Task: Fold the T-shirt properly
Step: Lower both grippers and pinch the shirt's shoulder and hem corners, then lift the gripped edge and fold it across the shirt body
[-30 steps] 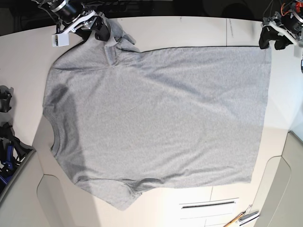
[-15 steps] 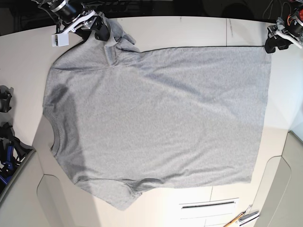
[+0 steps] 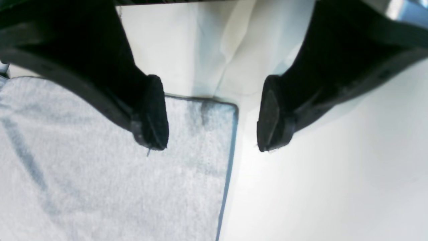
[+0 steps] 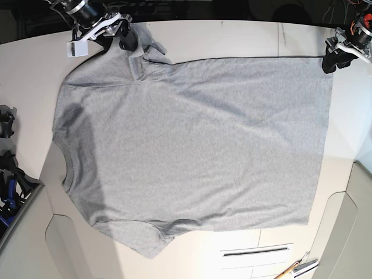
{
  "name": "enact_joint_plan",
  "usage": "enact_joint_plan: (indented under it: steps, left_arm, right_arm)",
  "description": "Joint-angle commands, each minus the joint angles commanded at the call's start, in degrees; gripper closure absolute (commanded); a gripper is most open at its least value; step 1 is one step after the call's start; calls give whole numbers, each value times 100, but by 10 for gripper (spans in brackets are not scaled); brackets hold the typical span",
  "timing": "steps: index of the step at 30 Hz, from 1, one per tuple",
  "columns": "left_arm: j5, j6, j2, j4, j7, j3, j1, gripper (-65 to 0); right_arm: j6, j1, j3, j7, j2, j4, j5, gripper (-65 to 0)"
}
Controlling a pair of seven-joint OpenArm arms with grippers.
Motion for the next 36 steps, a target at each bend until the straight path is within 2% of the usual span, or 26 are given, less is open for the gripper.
enact_joint_plan:
  steps: [7,16,18,20,22,23,24,25,27,31,33,36]
  left_arm:
    - [-24,2,0,0,76,494,0,-451]
    - [-24,2,-2,0,-68,533,-2,-439]
    - [-24,0,0,0,-105,533,-2,-346]
    - [-24,0,0,0,-107,533,-2,-202]
    - [-26,-4,-2,0,-184,533,-2,-102]
    - [-26,-70,-2,0,-267,533,-2,-57]
    - [-24,-337,-2,0,-363,533,-2,0]
    - [-26,-436,-2,0,-356,533,-17,0]
    - [-26,-436,-4,2,-361,529,-33,0]
    - [-24,-436,-20,9,-352,518,-114,0]
    - [-26,-436,-20,35,-358,452,-127,0]
    - [-31,-436,-17,170,-361,192,-127,0]
  right_arm:
    - [0,0,0,2,0,0,0,-334]
    - [0,2,0,2,0,0,0,-326]
    - [0,4,0,2,0,0,0,-273]
    - [0,4,0,2,0,0,0,-177]
    - [0,20,0,2,0,0,0,-74]
    - [0,24,0,4,0,2,0,-18]
    - [2,35,2,4,0,2,-2,0]
    - [46,35,2,4,0,2,-2,0]
    - [352,33,17,4,-2,2,-4,0]
    - [715,31,120,-2,0,68,0,0]
    - [848,31,234,-2,0,157,2,0]
    - [861,31,455,-4,2,343,39,0]
